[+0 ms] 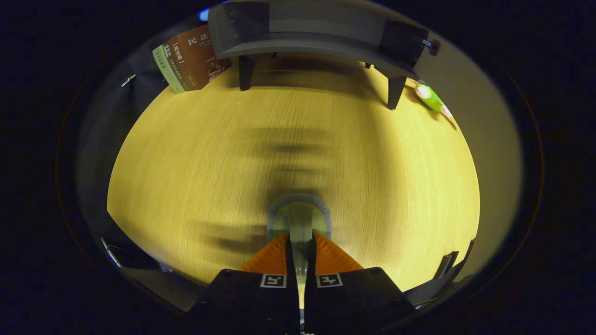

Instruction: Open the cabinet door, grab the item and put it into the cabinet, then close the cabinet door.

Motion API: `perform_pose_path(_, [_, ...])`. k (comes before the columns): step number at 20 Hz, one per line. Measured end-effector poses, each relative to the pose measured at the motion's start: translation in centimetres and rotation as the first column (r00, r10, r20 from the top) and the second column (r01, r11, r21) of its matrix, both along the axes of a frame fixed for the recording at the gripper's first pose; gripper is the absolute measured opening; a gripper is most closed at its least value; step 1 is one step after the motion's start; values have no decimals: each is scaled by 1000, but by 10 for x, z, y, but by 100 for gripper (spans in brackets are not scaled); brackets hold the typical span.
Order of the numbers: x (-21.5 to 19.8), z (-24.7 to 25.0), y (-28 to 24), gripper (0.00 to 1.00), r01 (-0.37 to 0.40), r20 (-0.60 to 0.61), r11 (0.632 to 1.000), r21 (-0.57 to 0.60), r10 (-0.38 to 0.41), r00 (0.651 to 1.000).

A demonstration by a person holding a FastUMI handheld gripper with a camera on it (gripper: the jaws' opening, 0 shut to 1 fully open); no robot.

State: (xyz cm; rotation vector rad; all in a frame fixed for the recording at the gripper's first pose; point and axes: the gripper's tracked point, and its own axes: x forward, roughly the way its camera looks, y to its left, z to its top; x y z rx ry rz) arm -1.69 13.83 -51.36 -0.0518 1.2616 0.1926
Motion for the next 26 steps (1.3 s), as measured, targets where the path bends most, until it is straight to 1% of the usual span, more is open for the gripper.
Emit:
perform_pose_path(3, [4,6,10,9,-3,1,997,83,3,1000])
perform_pose_path(5, [9,21,18,9,-25,31,992,127,21,999])
perform_pose_path(7, [29,47,14,9,-3,121,991,137,-14,993])
perform_pose_path(9, [60,91,8,9,25,246,985,168,-66,967])
perform_pose_path(10, [76,118,5,9,35,312,983,182,-91,946])
perform_pose_path(12, [108,169,-6,9,46,433,980,193,-127,892])
perform_pose_path(16, [153,249,-20,9,47,571,976,211,-162,804])
perform_pose_path(17, [169,268,-22,9,45,606,976,213,-168,778])
perform_pose_path(18, [181,289,-22,8,41,646,975,219,-176,743])
perform_pose_path(22, [219,366,-27,8,20,764,973,231,-194,616])
perform_pose_path(26, [266,411,-27,8,24,824,970,243,-219,522])
